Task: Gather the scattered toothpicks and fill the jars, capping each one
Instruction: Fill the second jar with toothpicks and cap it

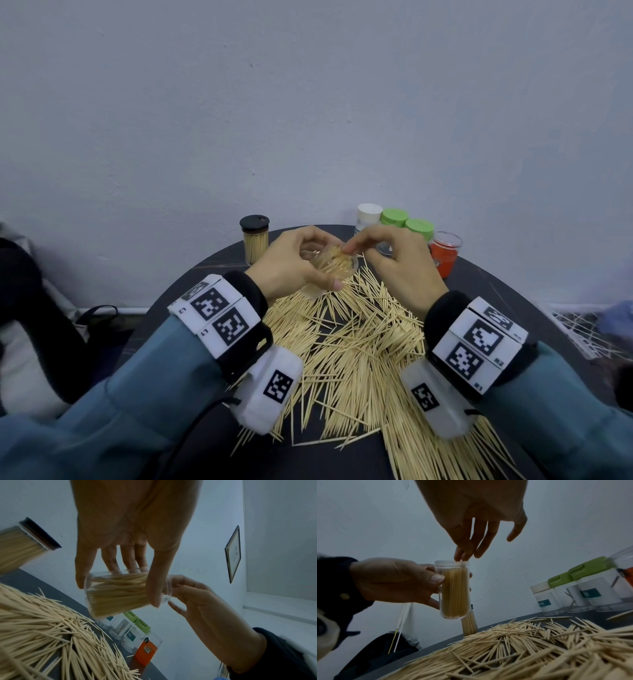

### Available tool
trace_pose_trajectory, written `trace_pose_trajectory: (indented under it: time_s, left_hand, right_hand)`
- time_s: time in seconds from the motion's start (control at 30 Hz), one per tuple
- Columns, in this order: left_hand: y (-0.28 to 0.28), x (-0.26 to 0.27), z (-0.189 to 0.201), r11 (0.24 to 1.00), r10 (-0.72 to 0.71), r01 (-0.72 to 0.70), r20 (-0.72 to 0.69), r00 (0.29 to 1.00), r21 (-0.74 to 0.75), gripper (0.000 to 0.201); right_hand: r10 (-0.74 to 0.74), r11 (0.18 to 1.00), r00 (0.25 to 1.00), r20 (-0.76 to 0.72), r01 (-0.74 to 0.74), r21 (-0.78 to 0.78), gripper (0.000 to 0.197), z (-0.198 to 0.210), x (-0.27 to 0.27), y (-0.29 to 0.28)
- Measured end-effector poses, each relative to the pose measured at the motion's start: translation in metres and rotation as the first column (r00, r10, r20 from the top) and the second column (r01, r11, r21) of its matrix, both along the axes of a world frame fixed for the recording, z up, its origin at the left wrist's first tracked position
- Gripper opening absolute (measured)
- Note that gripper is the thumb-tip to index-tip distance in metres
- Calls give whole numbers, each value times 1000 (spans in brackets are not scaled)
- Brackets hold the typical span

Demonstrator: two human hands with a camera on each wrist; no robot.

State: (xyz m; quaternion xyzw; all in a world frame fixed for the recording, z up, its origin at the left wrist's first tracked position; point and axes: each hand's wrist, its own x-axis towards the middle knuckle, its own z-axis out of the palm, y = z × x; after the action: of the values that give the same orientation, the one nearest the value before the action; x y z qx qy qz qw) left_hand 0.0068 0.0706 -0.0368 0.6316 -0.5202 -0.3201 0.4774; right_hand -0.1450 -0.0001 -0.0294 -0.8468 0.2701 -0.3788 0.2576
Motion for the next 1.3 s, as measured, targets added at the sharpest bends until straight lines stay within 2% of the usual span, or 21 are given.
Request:
trace_pose_trajectory:
  time_s: [0.07,0.13,0.2,0.3,0.47,0.67,0.73,0.77,0.8,0.83,0.9,0.93,0.97,1.17,1.3]
  left_hand:
    - [0,0,0,1000,-27,27,11,1000,0,54]
    - [1,-1,0,999,-38,38,21,999,-6,54]
    - [1,-2,1,999,-32,33,29,999,-20,55]
    - [1,-1,2,998,-27,28,29,999,-49,55]
    - [1,-2,1,998,-18,21,54,998,-51,55]
    - [-1,0,0,999,25,-23,71,997,-26,56]
    - [0,0,1,998,54,-53,41,998,-19,55]
    - [0,0,1,998,61,-60,29,998,-16,54]
    - [0,0,1,998,65,-64,24,998,-14,54]
    - [0,0,1,998,67,-67,23,997,-14,53]
    - [1,-1,2,998,69,-68,22,997,-16,53]
    - [1,-1,2,998,69,-68,22,997,-16,54]
    - [1,-1,3,998,68,-68,24,997,-14,54]
    - [1,-2,2,998,63,-62,54,997,-4,56]
    - [2,-2,2,998,64,-64,60,996,5,57]
  right_hand:
    - [22,995,1000,-6,-23,-97,26,0,0,1]
    - [20,985,997,-78,-33,-167,23,-1,2,0]
    - [15,979,993,-119,-39,-199,24,-1,2,0]
    - [-15,975,995,-96,-7,-221,22,-1,4,1]
    - [-32,977,990,-137,3,-213,22,-2,2,-2]
    - [-62,981,994,-95,43,-191,21,6,-1,-6]
    - [-83,991,988,-127,69,-112,20,10,-5,-13]
    - [-68,998,976,-208,64,-25,17,11,-7,-17]
    - [-35,995,938,-346,63,71,13,11,-11,-21]
    - [2,988,853,-521,78,132,15,10,-14,-25]
    - [76,986,598,-798,75,150,33,5,-22,-30]
    - [109,987,499,-860,45,152,42,3,-25,-30]
    - [138,987,443,-886,11,159,49,0,-27,-29]
    - [160,984,333,-929,-123,125,67,-19,-22,-28]
    - [152,983,333,-930,-150,107,57,-24,-23,-33]
